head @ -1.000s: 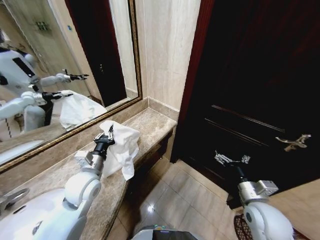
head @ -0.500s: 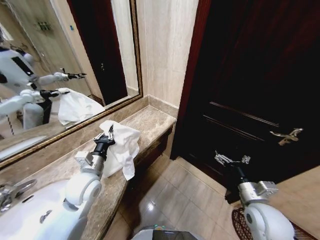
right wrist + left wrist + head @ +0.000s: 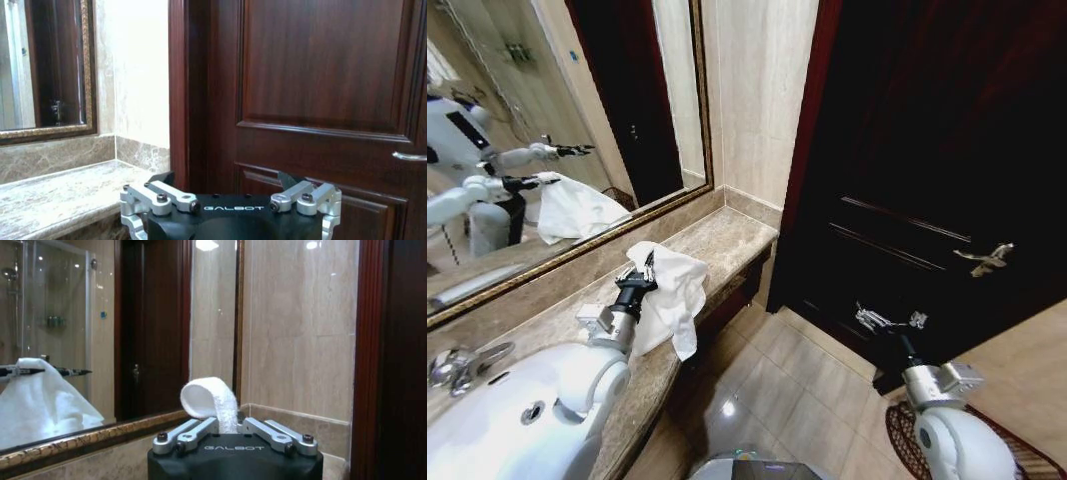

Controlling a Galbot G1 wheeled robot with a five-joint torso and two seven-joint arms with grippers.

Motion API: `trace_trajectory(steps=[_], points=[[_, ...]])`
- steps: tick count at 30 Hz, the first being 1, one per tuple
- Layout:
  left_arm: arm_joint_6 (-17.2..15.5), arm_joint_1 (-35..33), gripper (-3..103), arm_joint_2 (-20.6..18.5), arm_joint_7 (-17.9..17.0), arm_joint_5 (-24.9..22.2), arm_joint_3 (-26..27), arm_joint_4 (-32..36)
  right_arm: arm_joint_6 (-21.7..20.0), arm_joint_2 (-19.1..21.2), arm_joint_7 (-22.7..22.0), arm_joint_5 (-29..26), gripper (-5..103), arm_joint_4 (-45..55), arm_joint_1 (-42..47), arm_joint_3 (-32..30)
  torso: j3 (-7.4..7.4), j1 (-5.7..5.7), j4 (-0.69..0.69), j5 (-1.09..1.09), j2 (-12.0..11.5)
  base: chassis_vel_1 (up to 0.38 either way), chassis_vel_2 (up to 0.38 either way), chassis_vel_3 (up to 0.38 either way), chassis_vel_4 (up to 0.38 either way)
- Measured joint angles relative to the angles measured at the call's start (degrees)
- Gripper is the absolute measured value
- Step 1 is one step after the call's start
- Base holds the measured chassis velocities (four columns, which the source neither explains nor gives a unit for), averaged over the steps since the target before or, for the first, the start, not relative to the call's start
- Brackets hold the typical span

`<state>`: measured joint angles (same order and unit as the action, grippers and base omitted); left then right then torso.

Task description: Discard the used towel into the hamper.

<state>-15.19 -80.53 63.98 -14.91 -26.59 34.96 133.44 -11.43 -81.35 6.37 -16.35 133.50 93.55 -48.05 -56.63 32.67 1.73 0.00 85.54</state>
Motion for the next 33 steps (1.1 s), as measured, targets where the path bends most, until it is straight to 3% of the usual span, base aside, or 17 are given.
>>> trace_trajectory(steps=[17,33], points=[[1.59,-0.15,2,0.2,2.9,1.92,-0.3,-1.15,0.05,-0.08,0.12,0.19,100,-0.33,-0.17,0.28,0.0,0.0,0.01,-0.01,0.0,0.071,-0.069,-0.063,0.075],[2.05,-0.01,2,0.31,3.25,2.37,-0.43,-2.04,1.61,-0.7,0.85,0.68,100,-1.38,-0.25,0.37,0.0,0.0,0.01,0.0,0.0,-0.009,-0.057,-0.054,-0.014]])
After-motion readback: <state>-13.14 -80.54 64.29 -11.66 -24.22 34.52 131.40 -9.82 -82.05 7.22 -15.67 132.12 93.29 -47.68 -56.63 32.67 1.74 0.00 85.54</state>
